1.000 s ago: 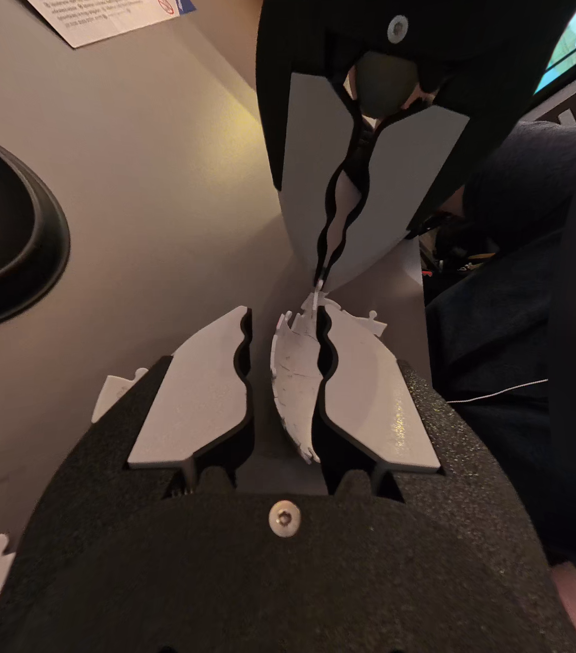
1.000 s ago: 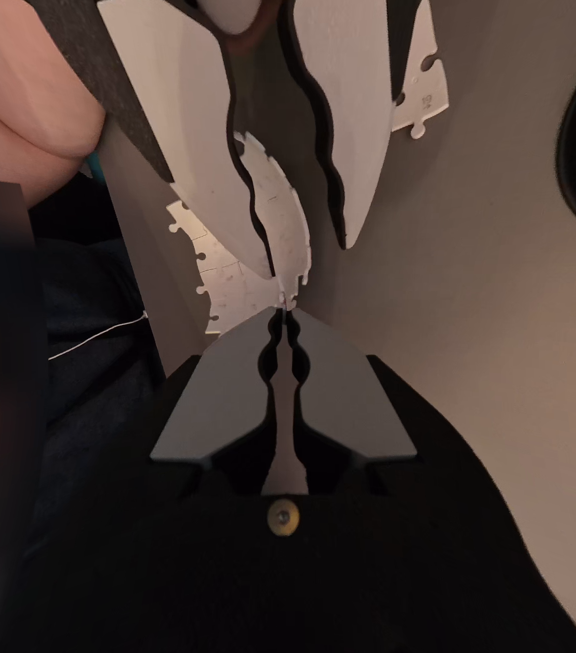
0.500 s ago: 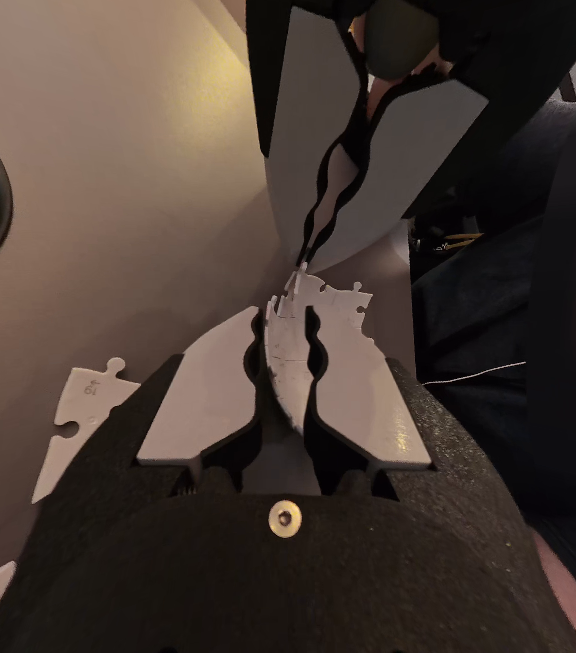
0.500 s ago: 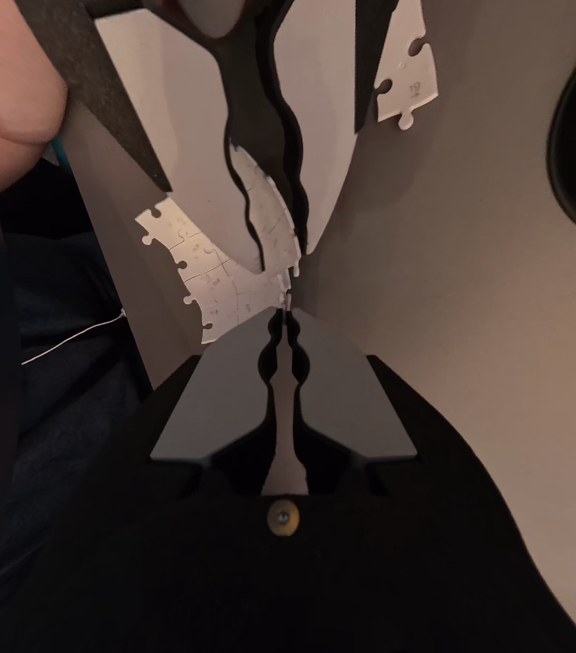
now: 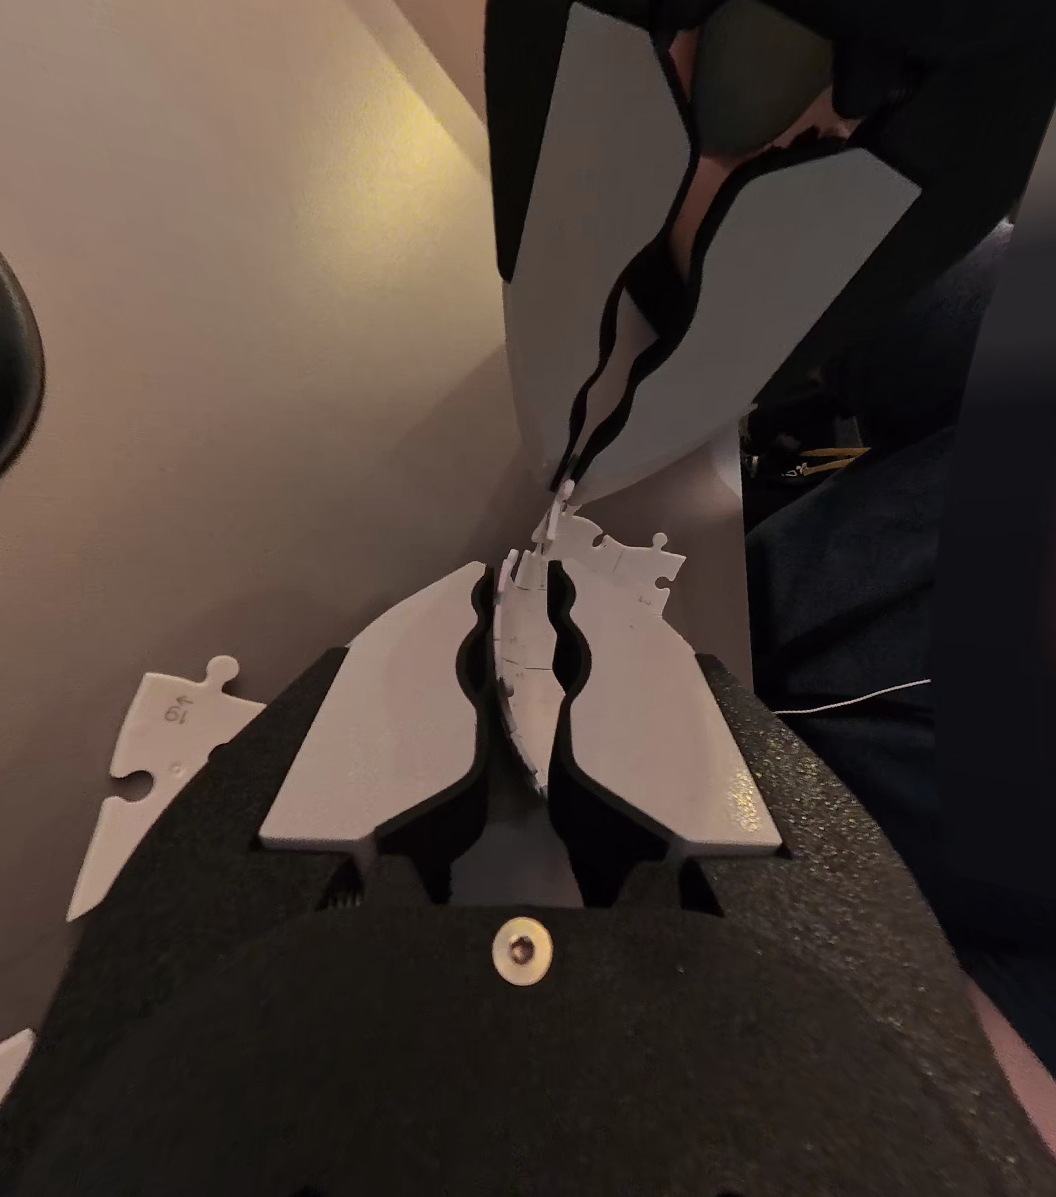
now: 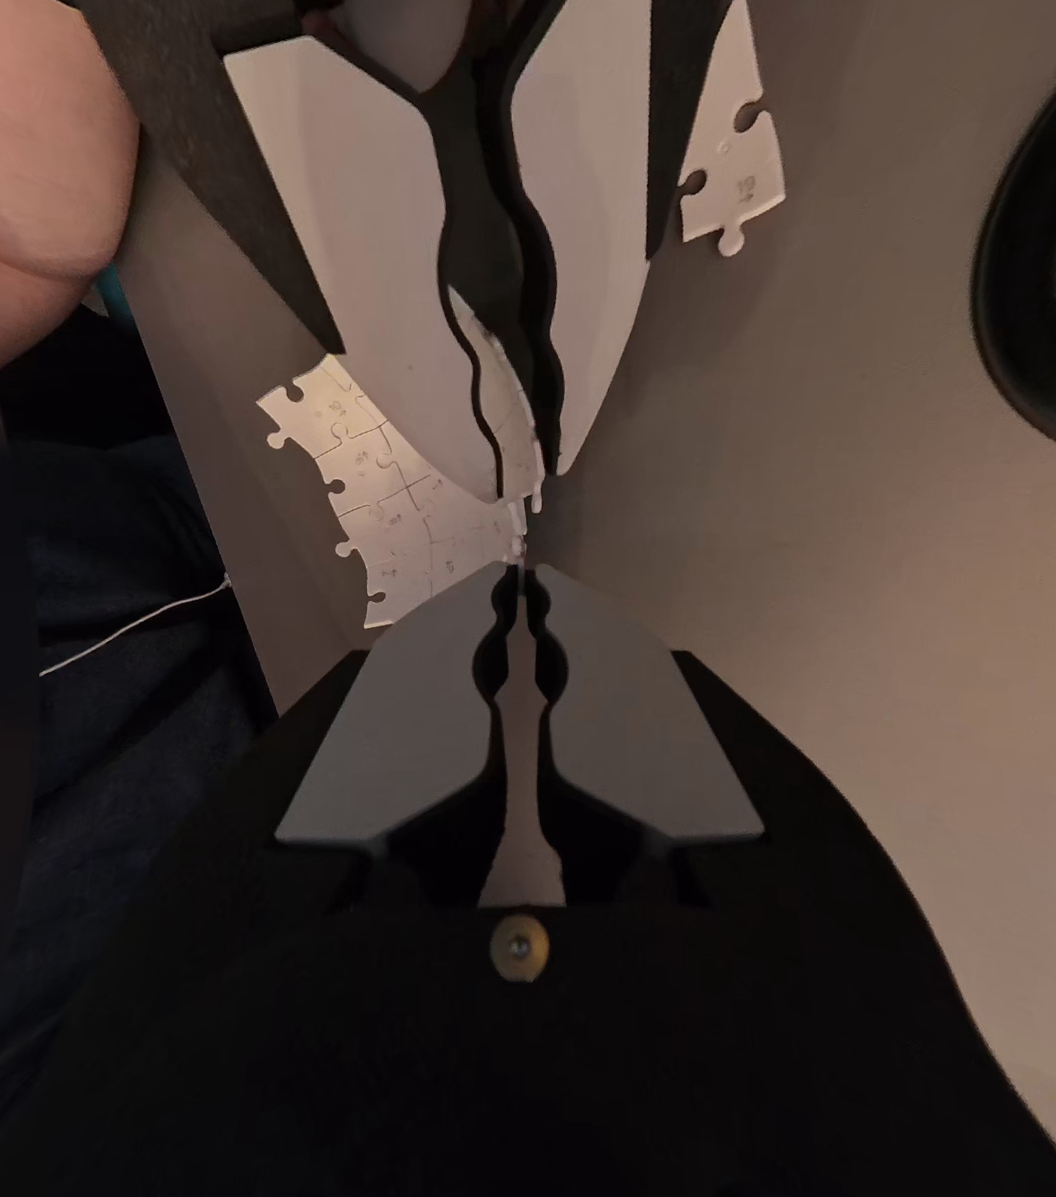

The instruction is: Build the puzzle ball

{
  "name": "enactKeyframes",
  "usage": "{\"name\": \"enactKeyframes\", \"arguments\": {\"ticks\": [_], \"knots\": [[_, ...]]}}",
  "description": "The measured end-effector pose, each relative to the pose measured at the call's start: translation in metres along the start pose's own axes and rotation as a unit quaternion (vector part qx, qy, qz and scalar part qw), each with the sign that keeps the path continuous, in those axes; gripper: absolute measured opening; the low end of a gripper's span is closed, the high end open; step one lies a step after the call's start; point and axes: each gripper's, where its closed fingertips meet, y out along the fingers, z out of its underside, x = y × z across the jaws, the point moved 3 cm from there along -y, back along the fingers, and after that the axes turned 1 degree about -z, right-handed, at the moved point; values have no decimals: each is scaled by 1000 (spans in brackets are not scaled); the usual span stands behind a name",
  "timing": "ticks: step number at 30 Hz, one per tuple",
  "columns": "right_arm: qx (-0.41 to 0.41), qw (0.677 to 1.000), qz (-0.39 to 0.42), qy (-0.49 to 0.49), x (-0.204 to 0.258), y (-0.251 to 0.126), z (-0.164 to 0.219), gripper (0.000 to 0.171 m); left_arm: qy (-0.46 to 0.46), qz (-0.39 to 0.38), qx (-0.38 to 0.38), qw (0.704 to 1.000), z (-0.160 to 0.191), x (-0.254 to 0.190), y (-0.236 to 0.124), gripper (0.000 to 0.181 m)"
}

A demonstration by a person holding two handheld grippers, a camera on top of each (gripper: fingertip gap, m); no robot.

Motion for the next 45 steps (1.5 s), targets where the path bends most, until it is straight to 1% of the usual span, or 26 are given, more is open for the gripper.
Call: {"name": "enactKeyframes", "arguments": {"ticks": [10,19,23,34,37,40,43,45], "knots": [[11,1000,22,4,-1,2,-1,3,3,8,-2,1000,-3,-3,3,15],[36,999,13,19,-3,9,5,4,-9,9,15,1000,-1,-1,8,15],[38,999,2,22,-3,10,5,4,-14,5,20,1000,0,1,10,9],[40,999,-6,22,-7,12,5,6,-11,-12,28,999,2,4,12,5],[35,999,-3,14,-9,13,5,8,-6,-16,28,999,2,4,11,4],[12,1000,-19,6,-7,11,1,11,-11,-14,25,1000,3,5,10,4],[-13,999,-29,8,-8,8,-3,22,-10,-17,23,1000,4,6,8,4],[-33,999,-28,15,-12,6,-4,25,-7,-19,22,1000,3,6,7,4]]}}
